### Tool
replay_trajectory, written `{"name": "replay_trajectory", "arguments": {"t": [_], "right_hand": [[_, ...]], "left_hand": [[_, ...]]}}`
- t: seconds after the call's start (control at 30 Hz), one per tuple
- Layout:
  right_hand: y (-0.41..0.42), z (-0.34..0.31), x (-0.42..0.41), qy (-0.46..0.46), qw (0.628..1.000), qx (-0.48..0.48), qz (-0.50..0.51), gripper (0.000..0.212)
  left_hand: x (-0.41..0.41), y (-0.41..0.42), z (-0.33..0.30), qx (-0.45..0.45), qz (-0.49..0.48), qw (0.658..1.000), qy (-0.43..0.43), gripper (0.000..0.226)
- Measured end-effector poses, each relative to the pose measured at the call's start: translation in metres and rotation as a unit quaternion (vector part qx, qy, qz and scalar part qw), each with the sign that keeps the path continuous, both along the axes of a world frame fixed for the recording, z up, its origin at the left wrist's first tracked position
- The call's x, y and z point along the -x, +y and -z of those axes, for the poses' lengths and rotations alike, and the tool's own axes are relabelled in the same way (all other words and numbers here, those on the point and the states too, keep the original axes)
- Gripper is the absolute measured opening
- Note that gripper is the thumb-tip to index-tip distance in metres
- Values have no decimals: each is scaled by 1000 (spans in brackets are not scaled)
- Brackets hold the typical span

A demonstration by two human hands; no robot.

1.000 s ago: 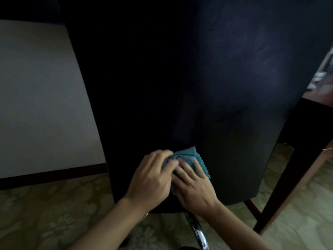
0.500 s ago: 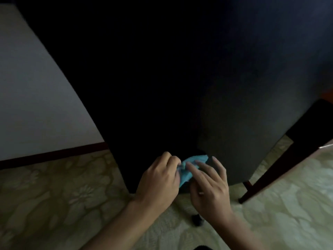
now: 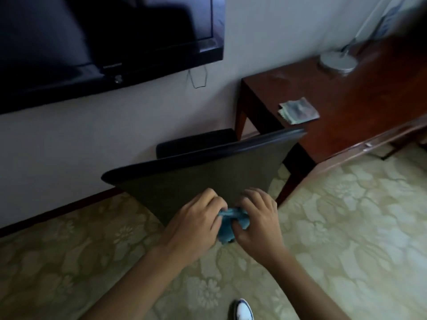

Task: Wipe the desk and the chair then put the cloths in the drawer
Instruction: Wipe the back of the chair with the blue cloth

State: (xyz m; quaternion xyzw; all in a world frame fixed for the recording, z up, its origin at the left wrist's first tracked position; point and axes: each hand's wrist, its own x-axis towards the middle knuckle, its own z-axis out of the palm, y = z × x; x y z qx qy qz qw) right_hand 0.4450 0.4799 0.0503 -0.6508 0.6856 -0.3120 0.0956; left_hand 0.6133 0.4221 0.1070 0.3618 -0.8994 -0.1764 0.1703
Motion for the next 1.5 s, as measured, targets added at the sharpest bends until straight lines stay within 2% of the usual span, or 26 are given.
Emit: {"name": "replay_trajectory", "arguments": {"t": [0.1, 0.2, 0.3, 0.47, 0.67, 0.83, 1.07, 1.2, 1.27, 1.5], "right_hand": [[27, -50, 42, -21, 999, -27, 33, 27], [45, -70, 84, -74, 994, -32, 78, 34], [68, -76, 129, -113, 989, -56, 74, 30], [98, -90, 203, -126, 989, -32, 76, 25], [91, -141, 290, -198, 971, 57, 124, 24], [58, -176, 352, -236, 953, 109, 156, 22], [-31, -196, 432, -338, 927, 87, 136, 17], [-96, -198, 475, -382, 915, 55, 113, 14], [-125, -197, 497, -396, 912, 36, 99, 16], [-213, -169, 537, -506, 859, -39, 73, 11]], "left_hand": [[37, 19, -43, 4, 30, 1000, 0, 13], [81, 32, -63, 1, 30, 1000, 1, 12], [128, 58, -63, -32, 1, 999, 23, 15], [199, 87, -63, -67, -53, 994, 66, 13], [302, 69, -120, -47, -65, 987, 142, 24], [373, 28, -148, -60, -77, 973, 209, 22], [453, -51, -149, -156, -107, 929, 319, 25], [494, -115, -144, -255, -107, 892, 357, 16], [509, -146, -139, -270, -119, 881, 369, 15], [538, -218, -105, -308, -204, 838, 402, 15]]}}
